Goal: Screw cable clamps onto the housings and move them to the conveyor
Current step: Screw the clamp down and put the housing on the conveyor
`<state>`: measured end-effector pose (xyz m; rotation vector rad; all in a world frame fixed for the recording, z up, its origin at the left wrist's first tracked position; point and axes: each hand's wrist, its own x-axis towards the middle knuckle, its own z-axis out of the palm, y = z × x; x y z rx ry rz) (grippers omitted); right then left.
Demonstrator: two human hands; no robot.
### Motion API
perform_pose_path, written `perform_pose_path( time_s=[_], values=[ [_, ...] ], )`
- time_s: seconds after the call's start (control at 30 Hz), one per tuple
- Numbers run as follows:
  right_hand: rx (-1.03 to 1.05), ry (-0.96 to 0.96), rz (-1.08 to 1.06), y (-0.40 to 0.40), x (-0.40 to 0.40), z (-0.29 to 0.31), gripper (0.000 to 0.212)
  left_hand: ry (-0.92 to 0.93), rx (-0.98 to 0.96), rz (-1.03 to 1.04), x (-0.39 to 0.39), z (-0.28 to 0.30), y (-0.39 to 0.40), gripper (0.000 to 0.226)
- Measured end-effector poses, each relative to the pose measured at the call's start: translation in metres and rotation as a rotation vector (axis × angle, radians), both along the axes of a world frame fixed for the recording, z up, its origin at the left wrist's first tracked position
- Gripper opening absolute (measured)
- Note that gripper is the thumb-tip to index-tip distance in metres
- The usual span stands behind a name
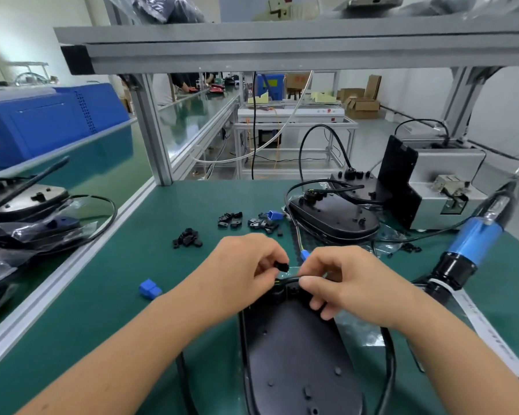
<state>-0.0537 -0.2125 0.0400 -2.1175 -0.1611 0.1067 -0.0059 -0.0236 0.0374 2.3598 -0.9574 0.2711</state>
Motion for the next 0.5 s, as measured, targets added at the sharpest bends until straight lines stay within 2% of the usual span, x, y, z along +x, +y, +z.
perform_pose_path(
  time_s=[0.17, 0.37, 0.43, 0.5],
  values=[
    [0.024, -0.039, -0.005, 0.000, 0.002, -0.004, 0.009, -0.143, 0.234, -0.110, 0.005, 0.005, -0.007, 0.024],
    [0.024, -0.068, -0.013, 0.000, 0.002, -0.008, 0.008, -0.193, 0.225, -0.207, 0.002, 0.009, -0.006, 0.025],
    [0.027, -0.065, -0.024, 0.000, 0.002, -0.010, 0.008, -0.071, 0.116, -0.167, 0.000, 0.009, -0.006, 0.032],
    [0.050, -0.063, -0.042, 0.000, 0.002, -0.011, 0.008, 0.148, -0.052, -0.121, -0.001, 0.009, -0.004, 0.042]
  ],
)
